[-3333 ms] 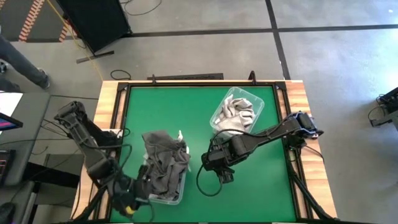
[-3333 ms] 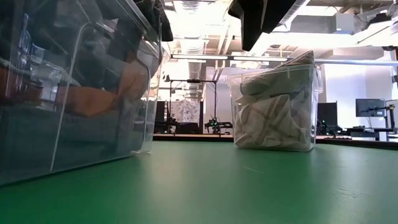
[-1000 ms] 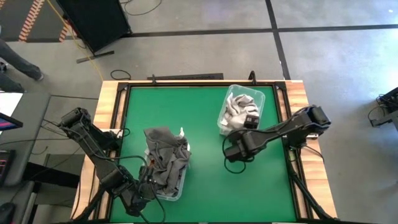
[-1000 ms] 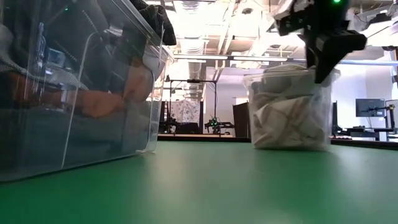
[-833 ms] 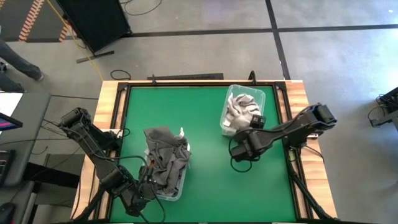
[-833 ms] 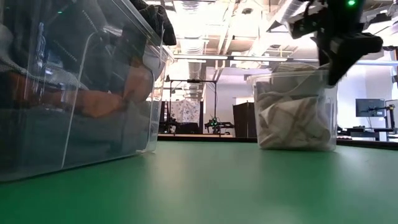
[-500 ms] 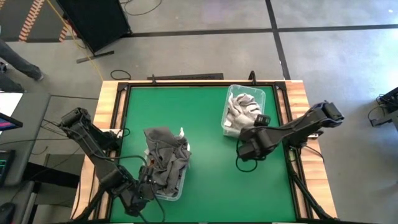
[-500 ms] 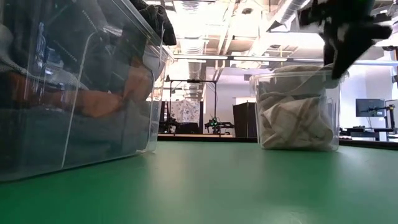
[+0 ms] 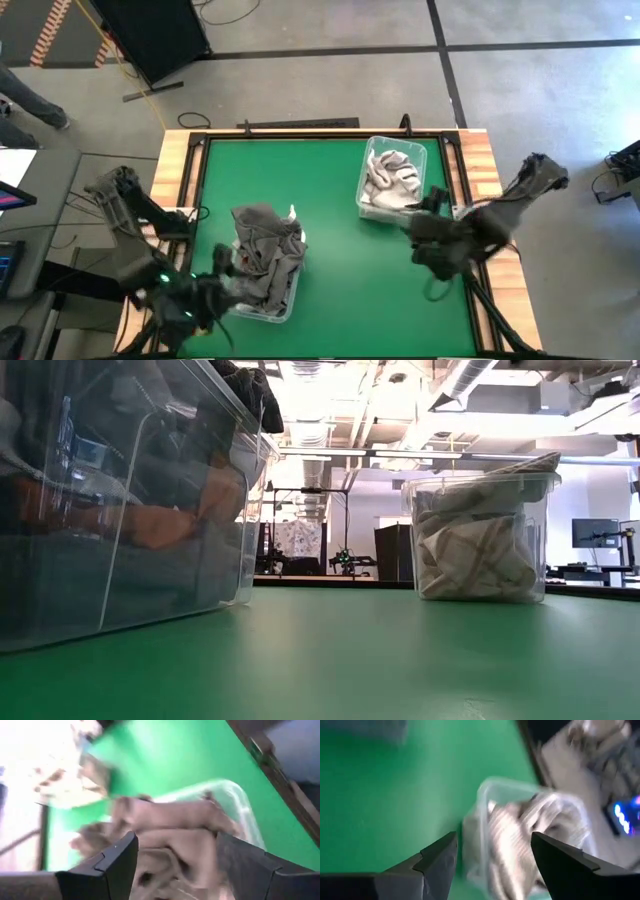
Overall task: Sort towels by color in basket
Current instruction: Return to Home Position
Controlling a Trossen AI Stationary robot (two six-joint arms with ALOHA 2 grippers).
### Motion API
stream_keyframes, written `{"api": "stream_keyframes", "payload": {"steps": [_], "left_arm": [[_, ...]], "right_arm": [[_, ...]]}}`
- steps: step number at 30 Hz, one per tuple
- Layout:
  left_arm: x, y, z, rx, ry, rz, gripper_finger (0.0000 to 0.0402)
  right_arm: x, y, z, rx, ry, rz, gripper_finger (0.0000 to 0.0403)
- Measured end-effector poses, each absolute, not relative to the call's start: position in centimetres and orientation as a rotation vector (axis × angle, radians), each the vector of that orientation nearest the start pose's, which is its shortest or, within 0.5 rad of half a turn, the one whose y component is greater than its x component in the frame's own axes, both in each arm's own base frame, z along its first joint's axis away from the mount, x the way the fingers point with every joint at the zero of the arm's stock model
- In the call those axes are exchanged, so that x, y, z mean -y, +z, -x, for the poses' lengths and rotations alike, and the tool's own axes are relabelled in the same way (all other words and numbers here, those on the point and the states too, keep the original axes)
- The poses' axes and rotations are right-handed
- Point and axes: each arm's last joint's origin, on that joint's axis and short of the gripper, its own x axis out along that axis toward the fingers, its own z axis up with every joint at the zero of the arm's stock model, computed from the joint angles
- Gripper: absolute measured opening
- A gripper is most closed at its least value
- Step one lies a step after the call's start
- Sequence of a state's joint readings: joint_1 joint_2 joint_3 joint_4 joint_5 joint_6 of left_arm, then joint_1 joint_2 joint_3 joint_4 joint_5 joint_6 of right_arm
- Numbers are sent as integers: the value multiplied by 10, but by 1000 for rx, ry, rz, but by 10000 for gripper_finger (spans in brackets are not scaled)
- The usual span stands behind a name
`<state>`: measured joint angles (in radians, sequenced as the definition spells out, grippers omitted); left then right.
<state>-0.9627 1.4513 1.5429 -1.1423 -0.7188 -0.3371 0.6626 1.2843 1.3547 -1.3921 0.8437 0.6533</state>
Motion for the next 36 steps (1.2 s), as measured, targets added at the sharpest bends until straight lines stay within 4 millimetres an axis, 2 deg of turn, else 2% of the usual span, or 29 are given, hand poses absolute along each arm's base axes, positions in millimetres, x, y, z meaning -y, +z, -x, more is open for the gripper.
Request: {"api": "stream_keyframes", "payload": {"steps": [4,8,18,25,30,36], "left_arm": [[188,383,-150,-608,-88,-425,253],[164,376,-134,-514,-122,-372,253],[98,328,-94,-256,-179,-234,253],[61,306,-70,-100,-218,-125,243],[49,291,-61,-63,-219,-102,240],[44,272,-58,-31,-220,-119,239]], "right_arm": [[-113,370,-143,-611,-366,272,291],[-107,368,-117,-470,-309,280,291],[-75,310,-81,-330,-254,214,291],[-54,289,-68,-173,-207,165,291],[-43,282,-59,-42,-138,180,291],[-25,259,-49,83,-106,158,291]]}}
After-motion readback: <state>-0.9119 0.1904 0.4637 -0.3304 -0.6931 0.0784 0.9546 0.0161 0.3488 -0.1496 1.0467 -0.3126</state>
